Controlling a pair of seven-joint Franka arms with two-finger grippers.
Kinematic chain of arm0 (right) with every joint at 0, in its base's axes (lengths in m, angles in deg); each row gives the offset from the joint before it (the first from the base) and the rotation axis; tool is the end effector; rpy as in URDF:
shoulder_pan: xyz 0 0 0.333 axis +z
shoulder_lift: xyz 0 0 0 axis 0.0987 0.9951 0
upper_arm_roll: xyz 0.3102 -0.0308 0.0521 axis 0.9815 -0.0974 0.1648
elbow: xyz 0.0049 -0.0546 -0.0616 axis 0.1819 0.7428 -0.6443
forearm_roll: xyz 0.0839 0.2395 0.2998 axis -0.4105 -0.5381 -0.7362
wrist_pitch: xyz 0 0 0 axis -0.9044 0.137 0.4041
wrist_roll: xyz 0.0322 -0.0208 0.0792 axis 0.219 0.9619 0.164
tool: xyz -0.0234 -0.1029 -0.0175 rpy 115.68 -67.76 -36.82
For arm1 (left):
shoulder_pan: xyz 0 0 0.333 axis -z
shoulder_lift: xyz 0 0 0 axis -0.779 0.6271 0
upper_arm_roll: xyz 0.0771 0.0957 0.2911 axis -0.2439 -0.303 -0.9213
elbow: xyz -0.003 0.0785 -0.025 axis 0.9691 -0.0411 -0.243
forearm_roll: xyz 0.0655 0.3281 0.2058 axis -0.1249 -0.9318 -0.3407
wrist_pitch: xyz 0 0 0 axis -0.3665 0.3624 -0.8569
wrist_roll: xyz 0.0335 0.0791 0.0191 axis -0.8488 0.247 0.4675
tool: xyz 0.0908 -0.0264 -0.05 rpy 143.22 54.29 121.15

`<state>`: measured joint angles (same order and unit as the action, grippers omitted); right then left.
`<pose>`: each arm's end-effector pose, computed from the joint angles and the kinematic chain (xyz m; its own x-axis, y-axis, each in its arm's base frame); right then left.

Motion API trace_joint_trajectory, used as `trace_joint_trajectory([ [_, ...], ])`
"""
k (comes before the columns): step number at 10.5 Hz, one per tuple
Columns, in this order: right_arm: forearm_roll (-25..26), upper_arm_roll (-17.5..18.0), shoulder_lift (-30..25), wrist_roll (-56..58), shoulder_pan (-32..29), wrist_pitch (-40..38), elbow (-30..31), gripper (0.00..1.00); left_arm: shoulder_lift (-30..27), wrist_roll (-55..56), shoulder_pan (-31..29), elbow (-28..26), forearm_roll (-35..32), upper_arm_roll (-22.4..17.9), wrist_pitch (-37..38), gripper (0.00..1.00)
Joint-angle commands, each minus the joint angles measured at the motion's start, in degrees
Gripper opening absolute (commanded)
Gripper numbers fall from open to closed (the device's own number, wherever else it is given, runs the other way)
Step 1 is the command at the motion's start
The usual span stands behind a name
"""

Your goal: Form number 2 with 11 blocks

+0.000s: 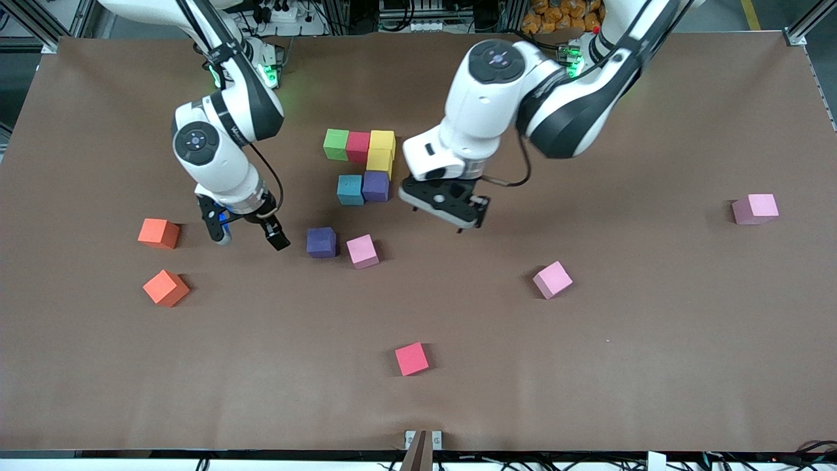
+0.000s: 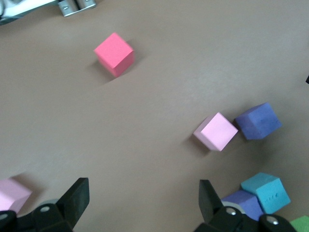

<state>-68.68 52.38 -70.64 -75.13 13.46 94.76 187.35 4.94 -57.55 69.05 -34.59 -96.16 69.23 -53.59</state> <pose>0.5257 0.1836 0.3140 0.5281 -0.8492 0.0054 -0.8480 -0.5276 -0.0501 0.5251 -0.4800 0.4500 0.8582 -0.4292 0.2817 -0.4725 -0.8749 0.1061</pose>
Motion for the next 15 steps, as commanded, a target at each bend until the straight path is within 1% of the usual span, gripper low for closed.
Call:
trace_joint_trajectory([
  [1, 0.5, -1.7, 0.2, 10.0, -0.8, -1.0, -1.0, 1.0, 3.4, -1.0, 0.2, 2.3, -2.5, -0.1, -2.4, 1.0],
  [4, 0.5, -3.9, 0.2, 20.7, -1.1, -3.1, -1.0, 1.0, 8.7, -1.1, 1.6, 2.4, -9.4, -0.1, -11.2, 1.0],
  [6, 0.5, -4.4, 0.1, 31.1, -2.8, -5.6, -1.9, 1.0, 11.3, -0.9, 2.7, 2.5, -14.5, -0.4, -17.0, 1.0],
  [9, 0.5, -4.4, 0.1, 48.1, -7.3, -9.1, -3.5, 1.0, 9.6, -0.8, 0.2, 1.3, -14.3, -0.3, -15.7, 1.0],
  [11, 0.5, -4.4, 0.1, 59.6, -10.7, -9.7, -3.4, 1.0, 8.6, -1.1, -0.1, 1.8, -15.2, -0.4, -9.8, 1.0],
  [13, 0.7, -4.5, 0.2, 66.7, -12.4, -9.9, -3.1, 1.0, 7.8, -5.1, -3.3, 1.7, -15.1, -0.1, -6.7, 1.0],
  [15, 1.0, -4.6, 0.3, 73.2, -14.0, -9.8, -3.1, 1.0, 7.2, -5.5, -3.6, 1.8, -14.3, -0.1, -4.4, 1.0],
])
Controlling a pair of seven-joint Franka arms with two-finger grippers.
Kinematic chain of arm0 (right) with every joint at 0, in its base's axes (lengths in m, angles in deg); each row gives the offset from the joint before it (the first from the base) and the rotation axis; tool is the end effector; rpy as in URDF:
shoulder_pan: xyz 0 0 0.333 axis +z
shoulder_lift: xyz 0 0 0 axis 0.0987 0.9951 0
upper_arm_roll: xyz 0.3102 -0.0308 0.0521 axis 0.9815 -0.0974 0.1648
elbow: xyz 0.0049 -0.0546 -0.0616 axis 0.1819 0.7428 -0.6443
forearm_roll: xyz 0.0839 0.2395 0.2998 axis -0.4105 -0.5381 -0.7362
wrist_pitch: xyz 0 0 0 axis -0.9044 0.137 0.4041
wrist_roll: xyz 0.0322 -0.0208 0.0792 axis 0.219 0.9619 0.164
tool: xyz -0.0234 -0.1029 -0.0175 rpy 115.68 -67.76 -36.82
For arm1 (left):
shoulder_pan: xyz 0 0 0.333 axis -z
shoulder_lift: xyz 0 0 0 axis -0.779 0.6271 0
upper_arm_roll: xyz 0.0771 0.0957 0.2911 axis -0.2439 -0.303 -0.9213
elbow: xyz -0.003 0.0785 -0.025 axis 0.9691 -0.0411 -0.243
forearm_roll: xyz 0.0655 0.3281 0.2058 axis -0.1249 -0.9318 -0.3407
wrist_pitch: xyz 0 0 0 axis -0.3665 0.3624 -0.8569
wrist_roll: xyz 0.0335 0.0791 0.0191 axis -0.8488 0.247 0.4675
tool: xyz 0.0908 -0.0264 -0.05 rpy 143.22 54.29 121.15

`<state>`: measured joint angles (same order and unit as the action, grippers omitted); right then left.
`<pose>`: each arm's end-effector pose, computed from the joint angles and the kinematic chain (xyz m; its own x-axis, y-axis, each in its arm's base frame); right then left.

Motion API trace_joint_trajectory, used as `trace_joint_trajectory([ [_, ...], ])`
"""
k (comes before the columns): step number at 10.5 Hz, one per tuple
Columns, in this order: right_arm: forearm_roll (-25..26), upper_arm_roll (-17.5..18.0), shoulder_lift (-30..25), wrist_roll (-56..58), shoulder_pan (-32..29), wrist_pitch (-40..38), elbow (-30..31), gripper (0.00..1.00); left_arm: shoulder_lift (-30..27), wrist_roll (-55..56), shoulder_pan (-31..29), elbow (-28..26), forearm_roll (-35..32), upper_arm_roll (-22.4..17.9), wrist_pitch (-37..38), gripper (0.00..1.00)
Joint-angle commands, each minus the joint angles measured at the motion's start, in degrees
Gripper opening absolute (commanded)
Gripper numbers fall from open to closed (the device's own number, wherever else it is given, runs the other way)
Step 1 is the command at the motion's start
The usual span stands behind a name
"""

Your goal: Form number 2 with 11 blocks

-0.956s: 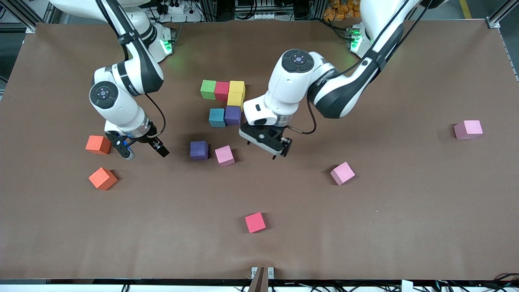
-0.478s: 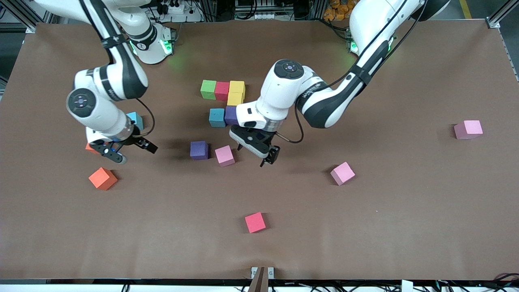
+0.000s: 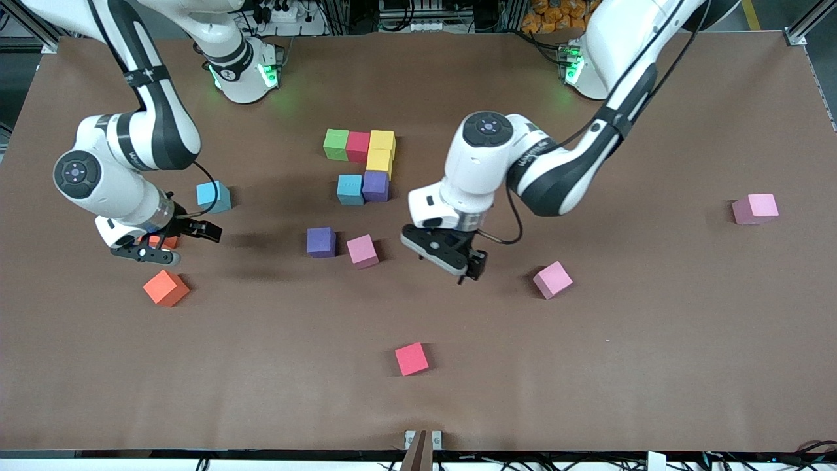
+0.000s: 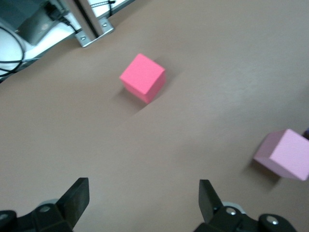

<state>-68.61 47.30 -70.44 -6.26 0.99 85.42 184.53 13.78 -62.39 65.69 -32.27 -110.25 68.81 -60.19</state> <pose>0.5545 0.0159 0.3173 0.9907 -0.1186 -0.0664 -0.1172 -0.9928 0.0249 0.5846 -0.4516 0.3798 0.7605 -0.5488 0.3470 -0.5681 -0.8212 -0.0537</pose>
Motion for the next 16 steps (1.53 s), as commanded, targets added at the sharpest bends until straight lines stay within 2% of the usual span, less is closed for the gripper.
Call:
trace_joint_trajectory([
  [1, 0.8, 0.2, 0.2, 8.5, -2.8, -0.2, -0.2, 1.0, -2.7, -0.6, -0.3, -0.6, -0.1, 0.3, 4.6, 1.0],
  [3, 0.9, 0.1, 0.5, 16.9, -5.9, 0.3, -0.2, 1.0, -3.4, -1.1, -1.6, -0.6, -0.3, 0.2, 7.2, 1.0],
  [4, 1.0, -1.2, 0.6, 18.6, -6.2, 1.0, -0.1, 1.0, -3.4, -1.2, -1.8, -0.7, -0.5, 0.2, 7.5, 1.0],
  [6, 3.7, -3.6, 1.4, 20.5, -6.1, 5.5, 2.1, 1.0, -5.4, -1.2, -2.0, -0.6, -0.5, 0.4, 15.2, 1.0],
  [8, 4.0, -3.7, 1.1, 20.4, -5.6, 9.2, 6.9, 1.0, -8.1, -1.6, -2.0, -0.6, -0.3, 0.7, 24.1, 1.0],
  [10, 4.0, -3.6, -0.2, 20.6, -4.5, 11.0, 10.4, 1.0, -8.8, -2.5, -2.2, -0.5, 0.3, 0.7, 27.8, 1.0],
  [13, 4.0, -3.5, -1.7, 20.7, -3.2, 12.3, 15.6, 1.0, -13.2, -3.8, -6.4, -0.7, 4.6, 0.7, 33.7, 1.0],
  [16, 3.9, -3.4, -4.6, 20.7, -1.0, 12.6, 20.8, 1.0, -16.6, -2.7, -12.6, -0.4, 9.9, 0.5, 35.3, 1.0],
])
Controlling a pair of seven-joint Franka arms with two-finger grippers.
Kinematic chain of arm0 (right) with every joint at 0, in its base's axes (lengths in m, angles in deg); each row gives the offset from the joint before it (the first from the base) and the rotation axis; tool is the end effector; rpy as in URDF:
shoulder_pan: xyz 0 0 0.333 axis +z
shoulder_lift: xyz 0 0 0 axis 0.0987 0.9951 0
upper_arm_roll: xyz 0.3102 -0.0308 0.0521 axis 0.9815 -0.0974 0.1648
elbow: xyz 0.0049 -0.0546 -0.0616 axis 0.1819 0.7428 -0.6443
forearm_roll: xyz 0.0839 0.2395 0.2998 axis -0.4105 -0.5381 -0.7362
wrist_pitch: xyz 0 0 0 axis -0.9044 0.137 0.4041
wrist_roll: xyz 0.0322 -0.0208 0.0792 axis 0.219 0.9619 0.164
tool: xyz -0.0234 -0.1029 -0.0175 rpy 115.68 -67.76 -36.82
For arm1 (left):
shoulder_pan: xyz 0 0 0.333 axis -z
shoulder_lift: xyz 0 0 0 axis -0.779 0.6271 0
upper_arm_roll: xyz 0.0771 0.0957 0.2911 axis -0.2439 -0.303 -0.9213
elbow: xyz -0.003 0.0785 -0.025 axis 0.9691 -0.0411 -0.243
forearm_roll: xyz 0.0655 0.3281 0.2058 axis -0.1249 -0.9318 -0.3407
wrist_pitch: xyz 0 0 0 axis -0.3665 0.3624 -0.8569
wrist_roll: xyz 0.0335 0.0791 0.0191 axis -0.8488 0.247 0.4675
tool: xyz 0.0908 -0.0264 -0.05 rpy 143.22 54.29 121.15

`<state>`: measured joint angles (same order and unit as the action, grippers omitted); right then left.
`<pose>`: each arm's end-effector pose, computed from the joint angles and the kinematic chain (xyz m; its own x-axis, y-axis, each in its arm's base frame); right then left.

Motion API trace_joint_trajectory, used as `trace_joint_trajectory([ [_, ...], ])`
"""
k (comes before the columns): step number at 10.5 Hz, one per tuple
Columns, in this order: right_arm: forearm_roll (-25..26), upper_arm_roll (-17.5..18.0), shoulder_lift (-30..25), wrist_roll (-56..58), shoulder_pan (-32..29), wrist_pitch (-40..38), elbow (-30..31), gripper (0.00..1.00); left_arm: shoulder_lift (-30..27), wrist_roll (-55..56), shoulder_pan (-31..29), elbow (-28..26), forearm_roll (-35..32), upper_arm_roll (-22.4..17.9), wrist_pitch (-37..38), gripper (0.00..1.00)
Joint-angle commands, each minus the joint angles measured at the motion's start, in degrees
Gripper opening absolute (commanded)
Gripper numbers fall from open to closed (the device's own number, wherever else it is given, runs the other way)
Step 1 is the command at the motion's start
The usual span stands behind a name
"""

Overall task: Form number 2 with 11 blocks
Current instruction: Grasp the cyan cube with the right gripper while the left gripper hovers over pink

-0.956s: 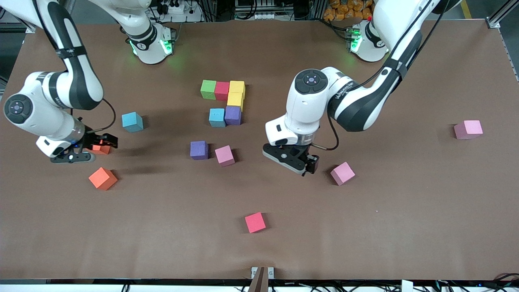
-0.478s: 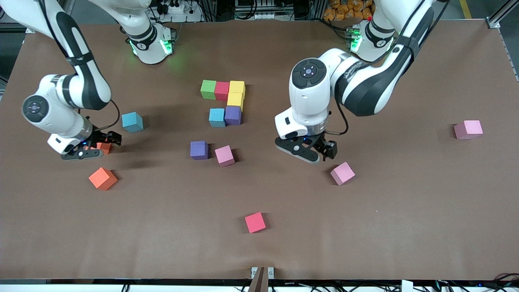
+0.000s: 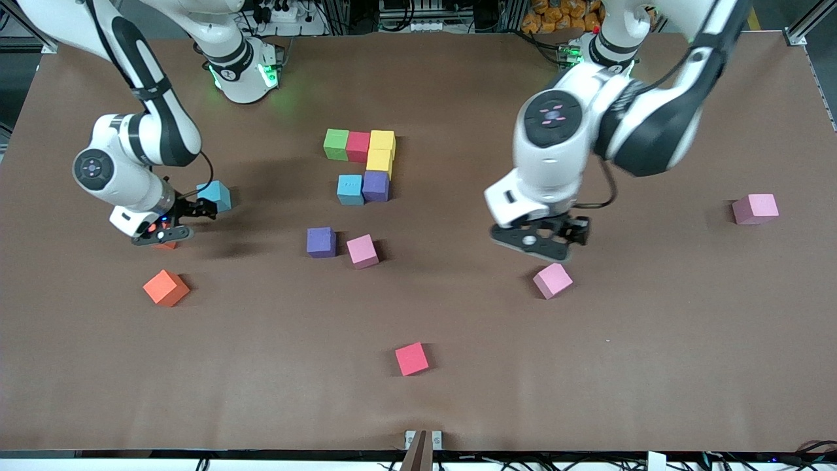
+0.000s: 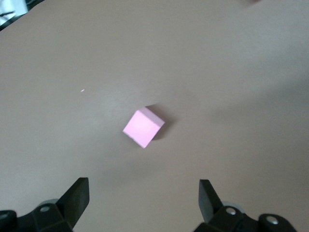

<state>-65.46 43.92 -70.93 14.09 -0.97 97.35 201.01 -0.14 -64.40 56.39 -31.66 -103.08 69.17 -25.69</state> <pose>0.4749 -0.0284 0.2272 0.9702 0.1923 -0.1477 0.1968 -0.9803 0.0166 0.5858 -0.3123 0.4828 0.9288 -0.3704 -0.0048 -0.3644 -0.9112 -0.1921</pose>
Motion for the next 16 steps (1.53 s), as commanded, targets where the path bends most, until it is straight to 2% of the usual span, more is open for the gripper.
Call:
trace_joint_trajectory([
  [1, 0.8, 0.0, -5.0, 0.8, 1.1, 0.8, 5.6, 1.0, -3.9, -0.2, -5.5, -0.9, 3.5, 0.2, 0.8, 1.0],
  [3, 0.7, -0.1, -5.8, 7.8, 0.9, 3.9, 7.9, 1.0, -5.8, 1.2, -8.2, -0.9, 4.1, 0.1, 1.6, 1.0],
  [5, 0.7, -0.1, -5.5, 9.6, 0.4, 7.9, 10.3, 1.0, -7.7, 4.6, -9.0, -0.9, 6.5, 0.0, 3.7, 1.0],
  [8, 0.7, -0.1, -5.5, 9.6, 0.1, 8.0, 11.3, 1.0, -8.9, 4.0, -12.1, -0.5, 12.5, 0.2, 3.6, 1.0],
  [11, 0.7, -0.1, -5.5, 9.6, -1.3, 8.0, 11.7, 0.97, -10.0, 4.1, -13.0, -0.4, 13.3, 0.2, 3.6, 1.0],
  [12, 0.7, -0.2, -5.5, 9.6, -1.6, 8.0, 11.7, 0.43, -10.7, 4.1, -13.0, -0.5, 13.5, 0.4, 3.8, 1.0],
  [13, 0.7, -0.3, -5.5, 9.6, -2.1, 8.0, 11.7, 0.03, -11.7, 4.2, -13.0, -0.6, 13.3, 0.3, 4.1, 1.0],
  [15, -0.1, -0.3, -5.5, 7.5, -2.0, 7.5, 11.7, 0.0, -11.8, 4.0, -13.0, -0.6, 13.6, 0.4, 4.5, 1.0],
  [16, -0.1, -0.2, -5.6, 0.4, -1.5, 7.0, 11.6, 0.0, -11.8, 4.1, -12.8, -0.7, 14.2, 0.4, 4.5, 1.0],
])
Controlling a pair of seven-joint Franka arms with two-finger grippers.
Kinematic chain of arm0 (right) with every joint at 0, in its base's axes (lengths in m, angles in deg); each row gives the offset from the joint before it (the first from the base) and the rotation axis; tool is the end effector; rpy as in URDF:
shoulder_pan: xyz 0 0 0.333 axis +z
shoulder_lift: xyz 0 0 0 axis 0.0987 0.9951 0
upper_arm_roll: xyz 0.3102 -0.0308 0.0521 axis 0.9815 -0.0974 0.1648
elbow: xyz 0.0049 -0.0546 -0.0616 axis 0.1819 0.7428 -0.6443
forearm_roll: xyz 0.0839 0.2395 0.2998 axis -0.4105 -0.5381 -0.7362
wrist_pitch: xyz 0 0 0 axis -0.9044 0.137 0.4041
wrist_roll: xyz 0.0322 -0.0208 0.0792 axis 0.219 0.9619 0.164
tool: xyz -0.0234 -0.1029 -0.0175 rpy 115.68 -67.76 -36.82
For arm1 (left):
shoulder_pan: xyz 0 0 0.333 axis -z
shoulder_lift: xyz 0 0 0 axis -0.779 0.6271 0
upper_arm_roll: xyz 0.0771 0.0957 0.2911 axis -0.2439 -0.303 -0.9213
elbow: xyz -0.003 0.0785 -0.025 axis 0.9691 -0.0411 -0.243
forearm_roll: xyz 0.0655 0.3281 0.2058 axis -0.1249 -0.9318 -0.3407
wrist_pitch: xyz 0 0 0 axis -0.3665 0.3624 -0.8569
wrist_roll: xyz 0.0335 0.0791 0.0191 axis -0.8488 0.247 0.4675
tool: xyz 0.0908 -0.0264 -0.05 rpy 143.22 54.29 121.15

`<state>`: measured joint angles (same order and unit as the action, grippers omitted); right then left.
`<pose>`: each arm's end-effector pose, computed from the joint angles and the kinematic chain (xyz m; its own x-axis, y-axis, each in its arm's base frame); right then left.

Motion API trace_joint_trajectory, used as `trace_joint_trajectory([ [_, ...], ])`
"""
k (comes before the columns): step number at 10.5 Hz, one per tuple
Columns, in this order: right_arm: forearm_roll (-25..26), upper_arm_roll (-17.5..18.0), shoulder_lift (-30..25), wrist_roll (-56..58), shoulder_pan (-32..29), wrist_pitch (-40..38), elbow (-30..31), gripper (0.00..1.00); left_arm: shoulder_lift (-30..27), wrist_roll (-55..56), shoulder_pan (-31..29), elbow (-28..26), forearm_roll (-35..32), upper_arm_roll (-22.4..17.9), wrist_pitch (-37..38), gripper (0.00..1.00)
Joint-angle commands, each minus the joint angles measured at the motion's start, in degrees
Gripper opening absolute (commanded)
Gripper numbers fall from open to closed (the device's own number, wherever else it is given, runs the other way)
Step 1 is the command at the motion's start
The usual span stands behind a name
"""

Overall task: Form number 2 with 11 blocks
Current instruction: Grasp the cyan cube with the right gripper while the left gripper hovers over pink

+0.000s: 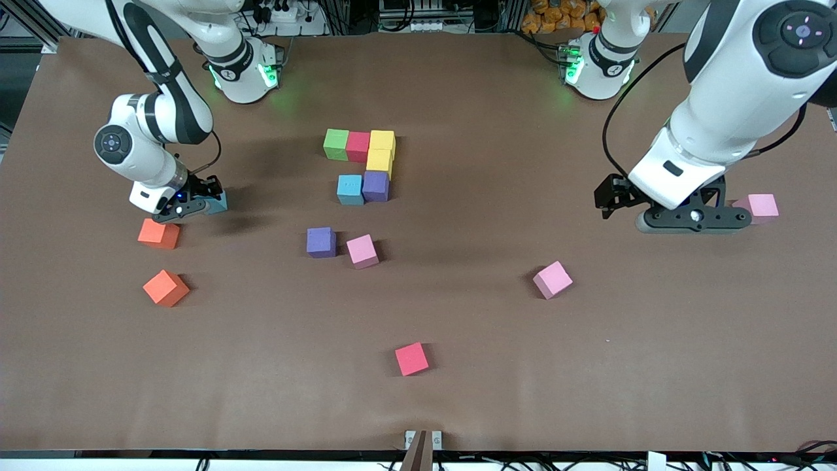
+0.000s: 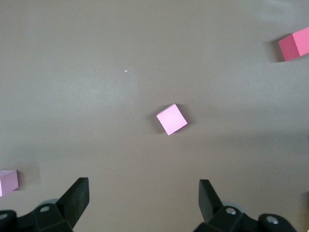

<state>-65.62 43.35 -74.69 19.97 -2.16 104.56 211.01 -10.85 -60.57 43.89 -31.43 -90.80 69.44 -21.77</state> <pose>0.4236 -0.0368 0.2089 0.9548 0.2670 -0.1310 0.2693 -0.9631 0.0001 0.5867 -0.1998 0.5861 0.9965 -0.0568 0.0618 -0.0537 -0.9973 -0.0509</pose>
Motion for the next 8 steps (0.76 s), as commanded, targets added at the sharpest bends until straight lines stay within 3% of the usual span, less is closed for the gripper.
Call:
trace_joint_trajectory([
  [1, 0.1, 0.4, -2.0, -14.3, 2.4, -1.4, 1.1, 0.0, -1.1, 0.4, -0.3, -0.9, 1.9, 0.1, 0.6, 1.0],
  [5, -1.1, 0.8, -2.0, -36.2, 5.5, -5.8, -1.8, 0.0, -1.3, 0.5, -0.4, -1.0, 2.1, 0.1, 0.9, 1.0],
  [8, -11.7, 0.7, -2.2, -43.5, 9.1, -6.2, -2.1, 0.0, -1.3, 0.4, -0.5, -1.0, 2.1, 0.0, 1.0, 1.0],
])
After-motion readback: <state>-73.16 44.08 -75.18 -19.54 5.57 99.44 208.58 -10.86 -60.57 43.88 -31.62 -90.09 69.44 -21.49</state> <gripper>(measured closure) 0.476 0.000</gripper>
